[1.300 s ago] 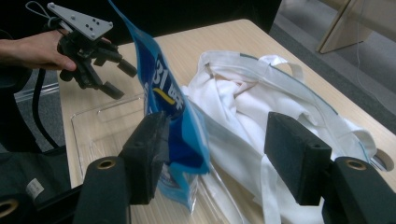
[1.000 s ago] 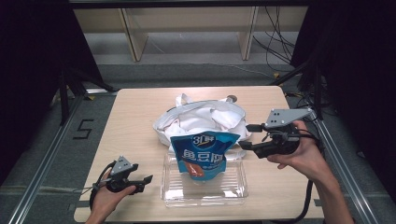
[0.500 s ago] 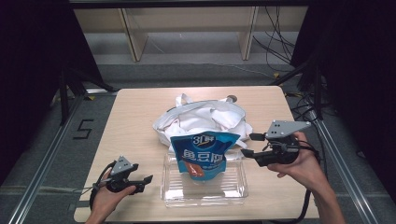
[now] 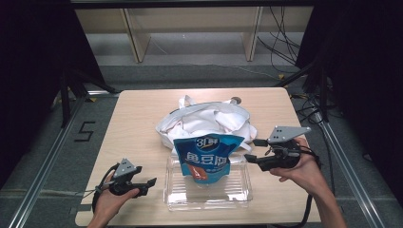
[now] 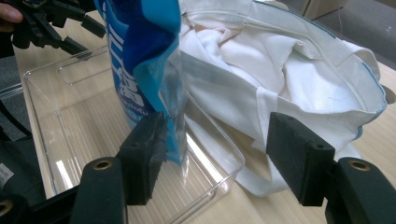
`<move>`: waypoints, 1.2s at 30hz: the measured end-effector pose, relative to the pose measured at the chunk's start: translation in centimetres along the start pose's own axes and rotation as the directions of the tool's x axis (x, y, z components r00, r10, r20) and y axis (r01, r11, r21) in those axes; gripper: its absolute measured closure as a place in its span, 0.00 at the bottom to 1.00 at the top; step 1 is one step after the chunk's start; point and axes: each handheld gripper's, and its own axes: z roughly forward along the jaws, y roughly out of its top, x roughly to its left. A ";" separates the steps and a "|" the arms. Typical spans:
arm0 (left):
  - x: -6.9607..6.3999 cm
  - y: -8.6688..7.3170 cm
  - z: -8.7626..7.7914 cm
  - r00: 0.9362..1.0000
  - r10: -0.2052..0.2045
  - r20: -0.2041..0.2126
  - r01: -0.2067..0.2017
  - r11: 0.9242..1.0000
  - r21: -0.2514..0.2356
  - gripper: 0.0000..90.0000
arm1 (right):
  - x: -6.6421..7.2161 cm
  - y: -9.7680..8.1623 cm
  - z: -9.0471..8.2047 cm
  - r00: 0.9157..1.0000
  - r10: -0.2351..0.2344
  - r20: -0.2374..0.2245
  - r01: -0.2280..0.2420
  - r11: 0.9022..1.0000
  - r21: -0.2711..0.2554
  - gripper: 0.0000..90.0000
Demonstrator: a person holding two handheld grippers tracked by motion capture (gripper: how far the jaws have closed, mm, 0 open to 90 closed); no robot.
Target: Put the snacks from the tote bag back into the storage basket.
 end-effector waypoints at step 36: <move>0.1 -0.1 -0.2 1.000 -0.001 -0.017 0.001 1.000 -0.003 0.25 | 1.4 -9.4 0.4 0.976 0.184 0.117 -0.184 0.983 -0.008 0.40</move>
